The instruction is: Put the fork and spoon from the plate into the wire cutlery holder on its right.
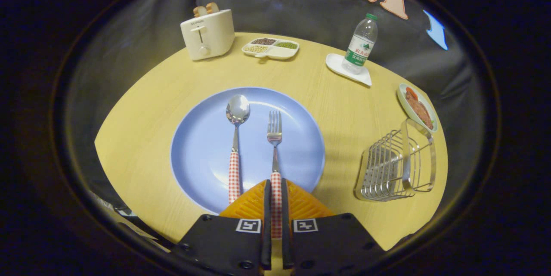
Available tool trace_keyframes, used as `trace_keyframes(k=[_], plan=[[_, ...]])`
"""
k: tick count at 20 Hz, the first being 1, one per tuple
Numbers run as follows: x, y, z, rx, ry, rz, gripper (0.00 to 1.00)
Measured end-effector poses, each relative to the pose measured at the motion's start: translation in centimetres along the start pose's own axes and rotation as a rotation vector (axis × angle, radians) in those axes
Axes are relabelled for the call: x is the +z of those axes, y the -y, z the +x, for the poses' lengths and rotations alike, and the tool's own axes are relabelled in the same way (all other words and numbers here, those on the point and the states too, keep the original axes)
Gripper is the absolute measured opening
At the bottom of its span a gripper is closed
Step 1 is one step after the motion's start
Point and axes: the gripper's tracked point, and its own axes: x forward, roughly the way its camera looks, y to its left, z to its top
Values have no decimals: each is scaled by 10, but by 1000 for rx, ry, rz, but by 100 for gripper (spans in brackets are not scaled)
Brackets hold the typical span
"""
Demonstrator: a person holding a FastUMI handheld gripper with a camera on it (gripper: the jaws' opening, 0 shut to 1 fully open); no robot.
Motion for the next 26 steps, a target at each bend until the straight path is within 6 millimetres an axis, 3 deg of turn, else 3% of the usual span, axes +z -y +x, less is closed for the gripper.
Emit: trace_keyframes(k=[8, 15, 22, 26], plan=[[25, 8, -36, 92, 8, 40, 13], [54, 49, -70, 82, 39, 4, 13], [66, 93, -100, 95, 21, -45, 13], [63, 121, -114, 99, -29, -68, 13]])
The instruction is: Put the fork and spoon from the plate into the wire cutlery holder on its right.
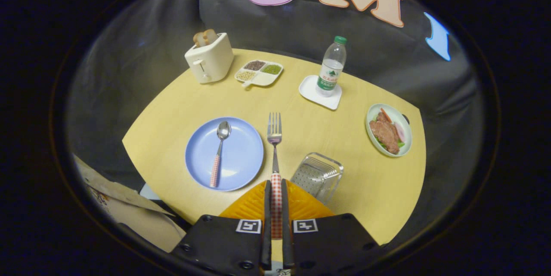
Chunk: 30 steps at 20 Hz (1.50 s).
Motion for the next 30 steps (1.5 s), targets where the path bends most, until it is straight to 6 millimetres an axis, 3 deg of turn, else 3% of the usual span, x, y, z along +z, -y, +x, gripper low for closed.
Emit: trace_keyframes(k=[5, 17, 22, 30], plan=[[-12, 33, -18, -43, -64, -81, 13], [-53, 57, -25, -63, -244, -119, 13], [-64, 64, -9, -68, -341, -109, 13], [-70, 56, 18, -37, -473, -111, 13]])
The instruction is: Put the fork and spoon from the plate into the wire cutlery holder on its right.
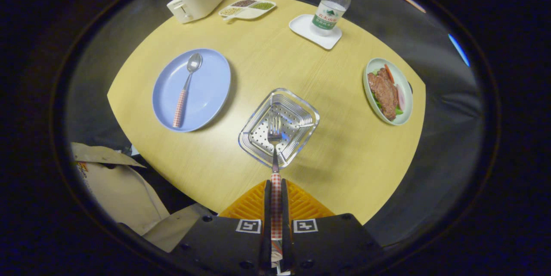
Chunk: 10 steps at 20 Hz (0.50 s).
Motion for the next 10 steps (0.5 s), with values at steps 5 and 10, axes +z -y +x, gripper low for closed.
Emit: trace_keyframes(k=[5, 10], plan=[[7, 0, 7, 12, -42, 20, 13], [15, -3, 12, 43, -51, 54, 13]])
